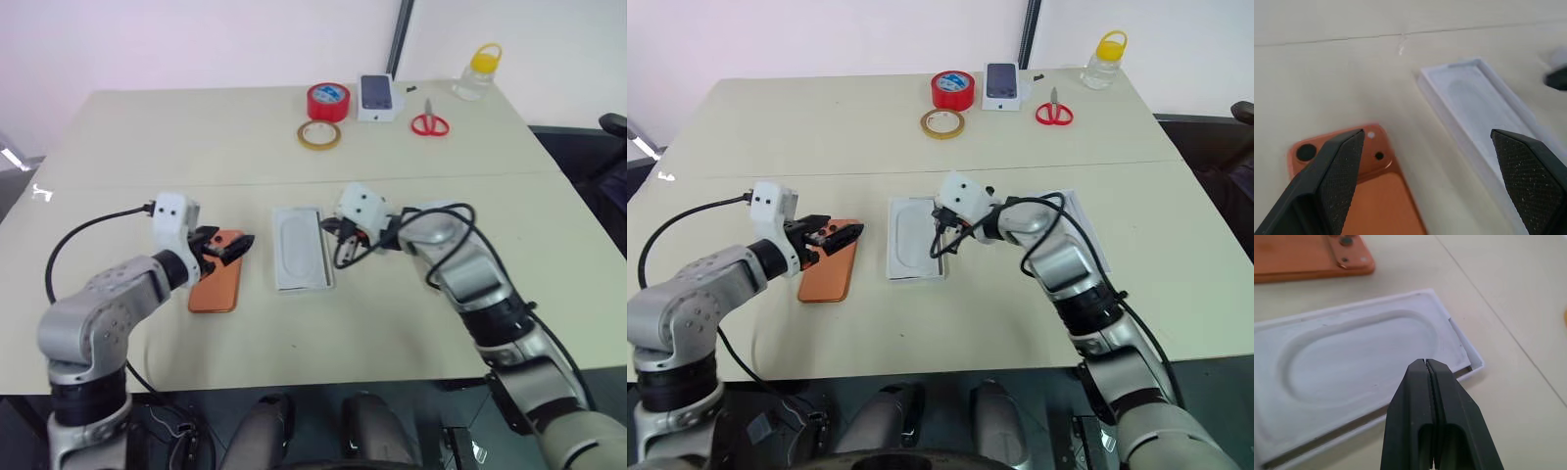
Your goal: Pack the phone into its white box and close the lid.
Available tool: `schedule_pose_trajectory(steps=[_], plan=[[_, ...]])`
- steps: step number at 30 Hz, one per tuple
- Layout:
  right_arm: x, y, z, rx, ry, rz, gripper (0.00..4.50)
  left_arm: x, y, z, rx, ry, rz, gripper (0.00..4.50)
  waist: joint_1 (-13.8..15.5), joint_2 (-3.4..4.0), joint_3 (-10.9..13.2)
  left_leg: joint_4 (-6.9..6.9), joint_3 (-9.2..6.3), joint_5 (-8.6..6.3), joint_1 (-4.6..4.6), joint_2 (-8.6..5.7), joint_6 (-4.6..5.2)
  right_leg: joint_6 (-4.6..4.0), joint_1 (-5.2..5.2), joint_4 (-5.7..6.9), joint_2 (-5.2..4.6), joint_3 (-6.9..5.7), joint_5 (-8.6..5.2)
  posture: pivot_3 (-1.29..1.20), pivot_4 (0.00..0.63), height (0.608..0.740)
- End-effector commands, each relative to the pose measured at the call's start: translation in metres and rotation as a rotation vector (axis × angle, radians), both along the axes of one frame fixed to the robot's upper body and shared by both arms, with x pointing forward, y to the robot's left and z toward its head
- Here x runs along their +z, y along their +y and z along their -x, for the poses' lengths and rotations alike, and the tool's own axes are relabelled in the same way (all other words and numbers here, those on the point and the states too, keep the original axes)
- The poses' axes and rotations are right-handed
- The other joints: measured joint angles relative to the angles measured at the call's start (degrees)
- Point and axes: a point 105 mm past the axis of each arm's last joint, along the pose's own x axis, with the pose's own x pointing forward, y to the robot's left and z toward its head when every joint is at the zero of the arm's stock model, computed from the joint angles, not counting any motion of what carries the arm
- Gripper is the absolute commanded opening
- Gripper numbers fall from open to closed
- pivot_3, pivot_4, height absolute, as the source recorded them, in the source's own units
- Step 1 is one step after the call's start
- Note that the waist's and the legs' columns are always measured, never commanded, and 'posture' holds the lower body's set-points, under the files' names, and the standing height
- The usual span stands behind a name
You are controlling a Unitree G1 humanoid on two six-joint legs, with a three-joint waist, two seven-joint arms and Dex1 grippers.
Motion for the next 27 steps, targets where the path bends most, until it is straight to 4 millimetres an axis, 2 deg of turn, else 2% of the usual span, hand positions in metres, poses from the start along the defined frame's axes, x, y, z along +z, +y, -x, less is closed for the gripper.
schedule_pose_trajectory(steps=[1,7,14,19,27], plan=[[0.007,0.015,-0.006,0.004,-0.013,-0.020,0.03,0.005,0.001,0.012,-0.136,-0.111,-0.074,4.36,0.27,0.02,0.01,-0.01,-0.01,0.00,-0.02,-0.03,0.01,0.00,0.00,-0.02,-0.04,0.00,0.00,0.00,0.150,0.740],[-0.005,0.034,-0.010,0.009,0.066,-0.006,0.03,-0.007,0.009,0.037,-0.284,-0.081,-0.133,4.36,-0.03,0.07,0.04,-0.07,-0.03,-0.02,-0.02,-0.02,0.03,0.00,-0.03,-0.04,-0.04,-0.02,0.00,0.00,0.150,0.740],[-0.013,0.039,-0.029,-0.101,0.070,0.011,0.03,-0.018,0.001,0.060,-0.392,-0.036,-0.153,4.36,-0.23,0.09,0.05,-0.13,-0.03,-0.02,-0.02,-0.01,0.04,0.00,-0.07,-0.01,-0.03,-0.01,0.00,0.00,0.150,0.740],[-0.023,0.033,-0.033,-0.147,0.039,0.094,0.03,-0.019,-0.004,0.063,-0.396,-0.040,-0.139,4.36,-0.22,0.10,0.05,-0.12,-0.03,-0.02,-0.02,-0.01,0.04,0.00,-0.08,0.00,-0.03,-0.01,0.00,0.00,0.150,0.740],[-0.021,0.022,-0.028,-0.133,-0.024,0.201,0.03,-0.020,-0.008,0.063,-0.388,-0.046,-0.119,4.36,-0.19,0.10,0.04,-0.12,-0.03,-0.02,-0.01,-0.02,0.04,0.00,-0.08,0.00,-0.03,-0.01,0.00,0.00,0.150,0.740]])
